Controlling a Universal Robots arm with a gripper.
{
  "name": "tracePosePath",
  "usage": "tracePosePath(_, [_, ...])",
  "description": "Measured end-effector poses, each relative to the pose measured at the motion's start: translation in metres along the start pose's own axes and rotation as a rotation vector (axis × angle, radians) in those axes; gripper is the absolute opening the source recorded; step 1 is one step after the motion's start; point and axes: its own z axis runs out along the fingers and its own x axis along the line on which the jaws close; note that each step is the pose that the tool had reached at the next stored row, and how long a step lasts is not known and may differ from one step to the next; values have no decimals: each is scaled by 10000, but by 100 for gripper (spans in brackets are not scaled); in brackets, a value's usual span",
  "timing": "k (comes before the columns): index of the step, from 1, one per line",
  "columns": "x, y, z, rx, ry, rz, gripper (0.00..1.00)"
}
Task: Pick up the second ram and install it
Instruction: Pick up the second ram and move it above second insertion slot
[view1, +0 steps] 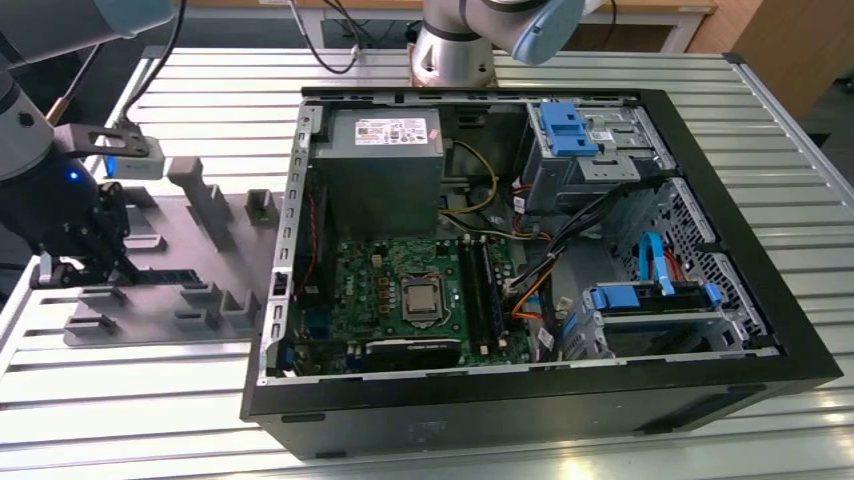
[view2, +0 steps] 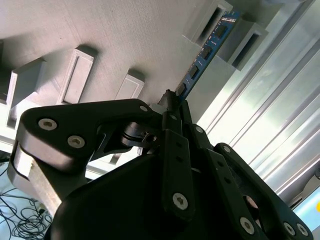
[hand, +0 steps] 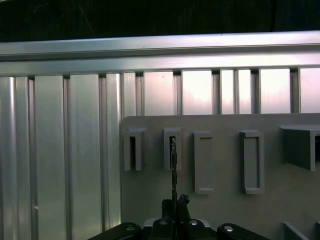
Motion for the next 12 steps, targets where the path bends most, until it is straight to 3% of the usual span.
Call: tracePosePath(12, [0, -1, -35, 1, -1, -1, 14])
